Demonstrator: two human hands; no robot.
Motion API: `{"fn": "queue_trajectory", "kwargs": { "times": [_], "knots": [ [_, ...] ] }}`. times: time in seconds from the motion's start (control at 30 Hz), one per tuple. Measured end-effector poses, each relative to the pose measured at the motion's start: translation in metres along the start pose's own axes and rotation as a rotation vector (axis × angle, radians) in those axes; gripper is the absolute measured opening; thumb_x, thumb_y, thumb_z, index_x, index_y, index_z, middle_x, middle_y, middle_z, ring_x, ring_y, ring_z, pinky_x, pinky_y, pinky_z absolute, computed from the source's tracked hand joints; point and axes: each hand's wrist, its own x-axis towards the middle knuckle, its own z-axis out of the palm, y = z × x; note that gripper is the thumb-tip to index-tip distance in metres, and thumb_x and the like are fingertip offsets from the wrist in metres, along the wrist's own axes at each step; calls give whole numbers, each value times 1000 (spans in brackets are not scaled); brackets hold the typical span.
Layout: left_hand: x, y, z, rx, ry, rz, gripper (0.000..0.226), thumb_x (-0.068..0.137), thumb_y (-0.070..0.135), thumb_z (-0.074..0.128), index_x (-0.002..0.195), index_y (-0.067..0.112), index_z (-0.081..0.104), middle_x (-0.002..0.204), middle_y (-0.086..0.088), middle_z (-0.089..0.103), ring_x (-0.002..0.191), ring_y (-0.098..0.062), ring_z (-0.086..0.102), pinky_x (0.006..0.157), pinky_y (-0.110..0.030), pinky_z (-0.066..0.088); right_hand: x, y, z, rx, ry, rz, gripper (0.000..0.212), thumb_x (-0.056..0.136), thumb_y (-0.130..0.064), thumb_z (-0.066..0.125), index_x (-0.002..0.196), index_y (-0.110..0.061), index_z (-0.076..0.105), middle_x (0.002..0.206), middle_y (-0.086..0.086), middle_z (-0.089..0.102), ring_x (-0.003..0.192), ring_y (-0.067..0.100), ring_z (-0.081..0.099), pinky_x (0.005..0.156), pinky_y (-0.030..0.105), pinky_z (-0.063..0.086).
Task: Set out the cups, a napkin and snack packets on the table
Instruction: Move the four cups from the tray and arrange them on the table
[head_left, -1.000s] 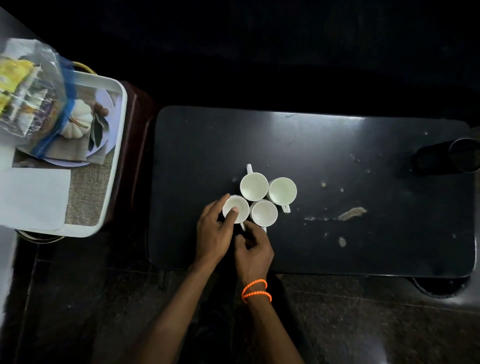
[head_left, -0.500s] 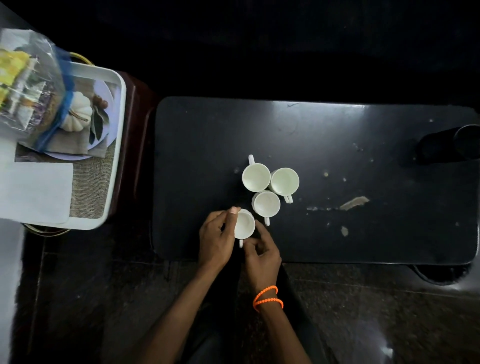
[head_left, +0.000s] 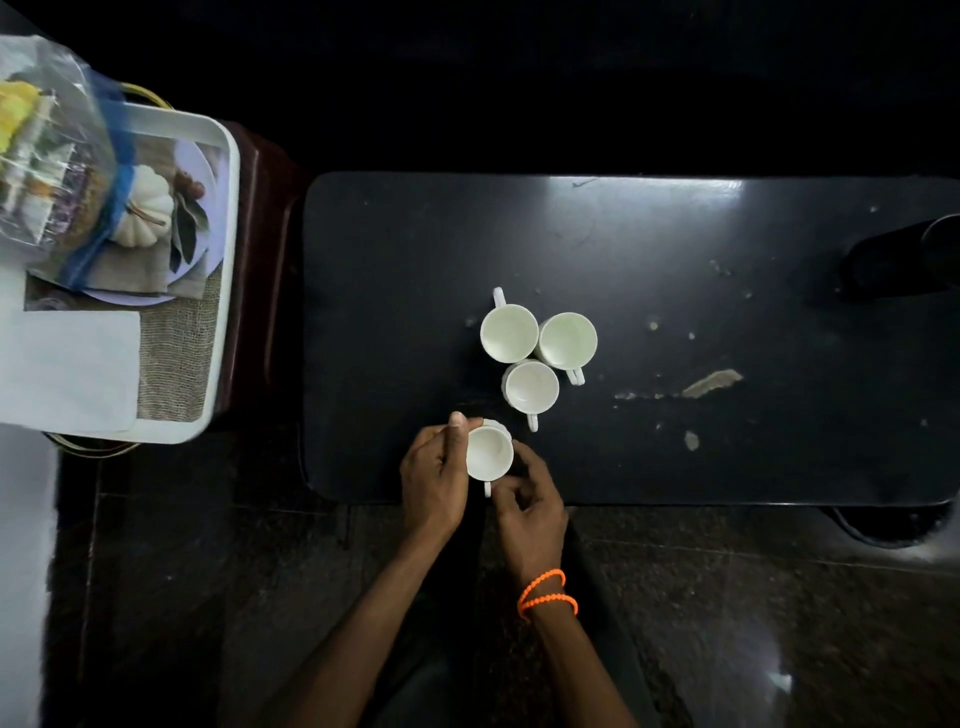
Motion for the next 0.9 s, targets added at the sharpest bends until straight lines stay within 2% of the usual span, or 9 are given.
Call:
{"fn": "queue_trajectory", "kwargs": {
  "times": [0.1,0.2,0.27,0.37,0.47,0.57,0.67,0.77,0.9],
  "knots": [
    [0,2,0,49,14,-1,48,111,42,37,116,23,81,121,0,71,116,-17,66,106,-37,51,2,-3,-4,-7,-8,1,47,80,-15,65,121,-38,67,74,-5,73,68,1,67,69,10,53],
    [3,7,-1,57,79,25,47,112,39,37,121,16,78,120,5,65,119,-16,64,106,-27,44,8,-10,-13,-55,184,-20,38,84,-4,67,104,-36,70,66,-5,68,63,-6,62,65,1,45],
    [9,14,0,57,129,80,46,112,36,39,123,13,76,121,1,66,117,-17,64,103,-23,42,18,-16,-23,-54,318,-43,34,86,0,66,104,-28,72,71,-8,67,63,-7,60,64,0,43],
    [20,31,6,65,116,176,49,111,41,38,118,12,77,118,0,69,110,-9,63,96,-20,42,37,-28,-32,-5,335,-87,33,88,4,63,115,-12,73,92,8,71,73,0,62,75,6,47],
    [27,52,19,87,50,244,57,106,53,34,81,19,72,91,8,67,87,-2,55,79,-24,39,51,-36,-32,-46,274,-127,43,88,3,62,128,-11,70,115,4,67,86,0,65,86,9,49],
    [30,68,36,136,-50,138,60,109,55,30,57,27,44,68,9,55,70,-14,52,69,-34,32,61,-43,-29,-22,199,-103,48,88,0,61,133,-15,68,126,2,65,96,-2,64,97,20,50],
    [31,76,43,138,-50,36,63,109,57,26,58,26,47,73,2,61,82,-27,60,73,-37,36,70,-49,-28,1,130,-88,51,87,0,60,132,-22,70,127,-2,66,111,7,63,105,34,52],
    [30,82,43,140,-53,-34,69,107,62,23,61,21,54,90,-14,74,93,-35,66,78,-41,44,73,-51,-29,17,85,-94,48,87,-4,60,125,-30,73,122,-10,68,112,6,65,101,43,56],
    [15,82,46,141,-79,-39,78,105,67,19,88,17,76,92,-10,78,95,-31,70,89,-46,53,69,-41,-45,86,83,-71,44,86,-5,62,120,-30,74,126,-8,70,112,8,69,92,42,62]
  ]
}}
